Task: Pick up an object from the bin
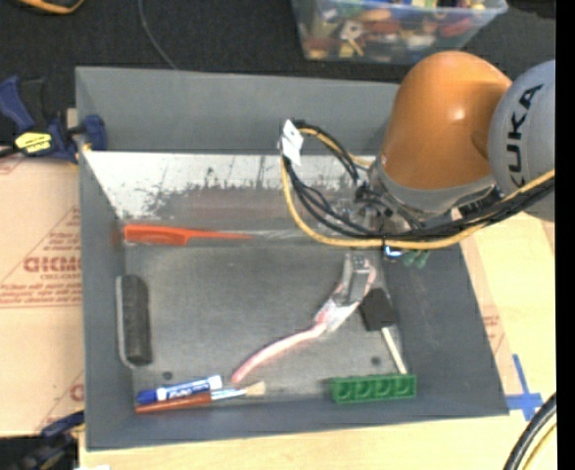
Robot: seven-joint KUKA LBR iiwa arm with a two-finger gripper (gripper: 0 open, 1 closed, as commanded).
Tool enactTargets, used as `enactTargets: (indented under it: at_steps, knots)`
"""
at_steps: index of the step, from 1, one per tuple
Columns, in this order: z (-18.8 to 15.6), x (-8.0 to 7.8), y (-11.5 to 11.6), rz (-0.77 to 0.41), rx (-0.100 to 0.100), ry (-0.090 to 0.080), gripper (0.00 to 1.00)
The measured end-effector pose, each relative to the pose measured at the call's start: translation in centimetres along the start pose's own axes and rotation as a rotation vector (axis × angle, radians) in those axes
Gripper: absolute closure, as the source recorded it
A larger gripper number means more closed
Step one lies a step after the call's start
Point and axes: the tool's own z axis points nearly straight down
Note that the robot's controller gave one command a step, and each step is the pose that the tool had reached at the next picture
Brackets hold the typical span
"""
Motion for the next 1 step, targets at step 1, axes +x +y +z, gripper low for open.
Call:
enactTargets:
  at_steps: [1]
  knots:
    - [-0.38,-0.14,0.00,0.000,0.000,-0.008,0.00]
